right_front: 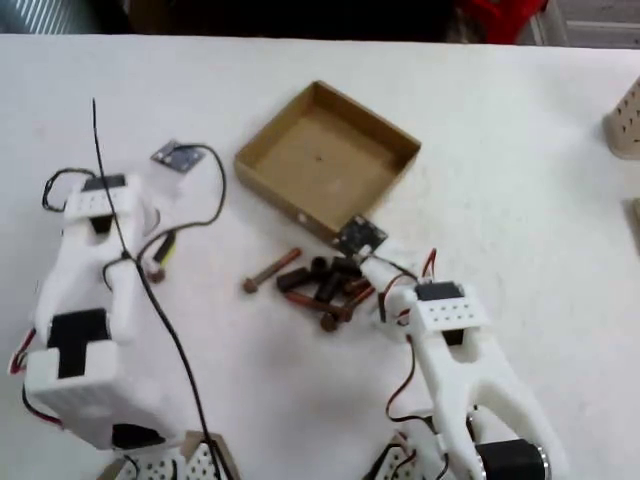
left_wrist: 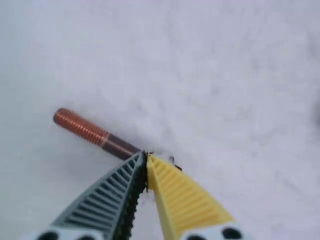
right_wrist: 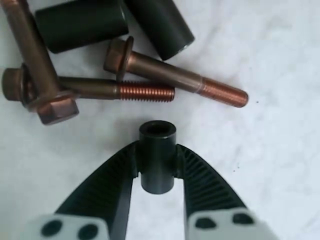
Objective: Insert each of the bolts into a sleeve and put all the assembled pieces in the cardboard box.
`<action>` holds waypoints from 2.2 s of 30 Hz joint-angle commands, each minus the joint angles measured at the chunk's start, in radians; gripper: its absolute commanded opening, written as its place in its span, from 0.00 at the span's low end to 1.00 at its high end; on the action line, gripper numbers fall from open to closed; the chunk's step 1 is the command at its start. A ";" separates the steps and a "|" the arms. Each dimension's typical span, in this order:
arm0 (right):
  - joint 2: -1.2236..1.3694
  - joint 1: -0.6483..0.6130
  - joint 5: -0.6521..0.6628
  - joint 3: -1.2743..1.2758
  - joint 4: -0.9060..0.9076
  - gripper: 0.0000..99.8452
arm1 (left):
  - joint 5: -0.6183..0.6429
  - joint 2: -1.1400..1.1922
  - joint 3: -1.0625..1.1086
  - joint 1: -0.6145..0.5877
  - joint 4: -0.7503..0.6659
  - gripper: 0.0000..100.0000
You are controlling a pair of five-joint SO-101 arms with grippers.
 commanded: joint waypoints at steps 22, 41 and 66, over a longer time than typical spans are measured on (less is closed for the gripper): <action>-0.019 -0.015 0.014 -0.025 -0.012 0.02 | -0.293 0.174 -0.233 -0.059 0.227 0.02; -0.019 -0.015 0.014 -0.025 -0.012 0.02 | -0.304 0.209 -0.210 0.097 0.178 0.02; -0.019 -0.015 0.014 -0.025 -0.018 0.02 | 0.081 0.033 -0.244 0.249 -0.117 0.13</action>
